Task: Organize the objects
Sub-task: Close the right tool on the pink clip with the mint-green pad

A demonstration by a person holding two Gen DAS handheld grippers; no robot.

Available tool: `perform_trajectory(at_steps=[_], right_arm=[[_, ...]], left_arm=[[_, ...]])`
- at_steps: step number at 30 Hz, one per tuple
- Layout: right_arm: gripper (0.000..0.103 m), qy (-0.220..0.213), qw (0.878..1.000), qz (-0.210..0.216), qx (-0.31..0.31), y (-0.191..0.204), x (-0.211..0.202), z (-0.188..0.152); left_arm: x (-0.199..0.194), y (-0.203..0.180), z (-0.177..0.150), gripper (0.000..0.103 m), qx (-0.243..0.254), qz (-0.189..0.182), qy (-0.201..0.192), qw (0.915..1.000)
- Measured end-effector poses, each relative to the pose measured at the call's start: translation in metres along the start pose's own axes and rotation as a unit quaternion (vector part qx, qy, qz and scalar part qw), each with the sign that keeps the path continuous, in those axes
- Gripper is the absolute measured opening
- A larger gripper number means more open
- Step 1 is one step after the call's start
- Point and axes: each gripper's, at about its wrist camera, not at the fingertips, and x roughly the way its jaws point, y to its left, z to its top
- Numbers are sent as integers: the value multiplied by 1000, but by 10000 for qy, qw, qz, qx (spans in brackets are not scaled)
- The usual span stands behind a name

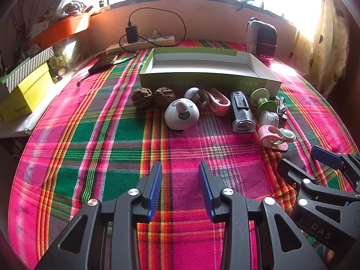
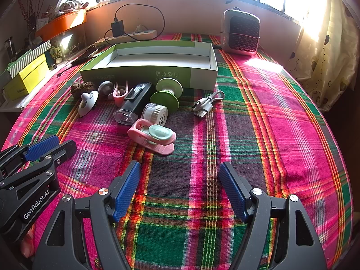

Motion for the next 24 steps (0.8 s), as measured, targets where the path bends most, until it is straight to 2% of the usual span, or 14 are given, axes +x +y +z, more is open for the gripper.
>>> perform_trajectory(at_steps=[6, 12, 17, 24], right_arm=[[72, -1, 10000, 25, -20, 0, 1, -1], [72, 9, 9998, 144, -142, -2, -1, 0], [72, 114, 9983, 345, -452, -3, -1, 2], [72, 350, 9931, 613, -934, -7, 3, 9]], left_arm=[[1, 1, 1, 32, 28, -30, 5, 10000], [-1, 1, 3, 32, 157, -226, 47, 9996], [-2, 8, 3, 32, 271, -377, 119, 9989], [1, 27, 8, 32, 159, -511, 186, 9984]])
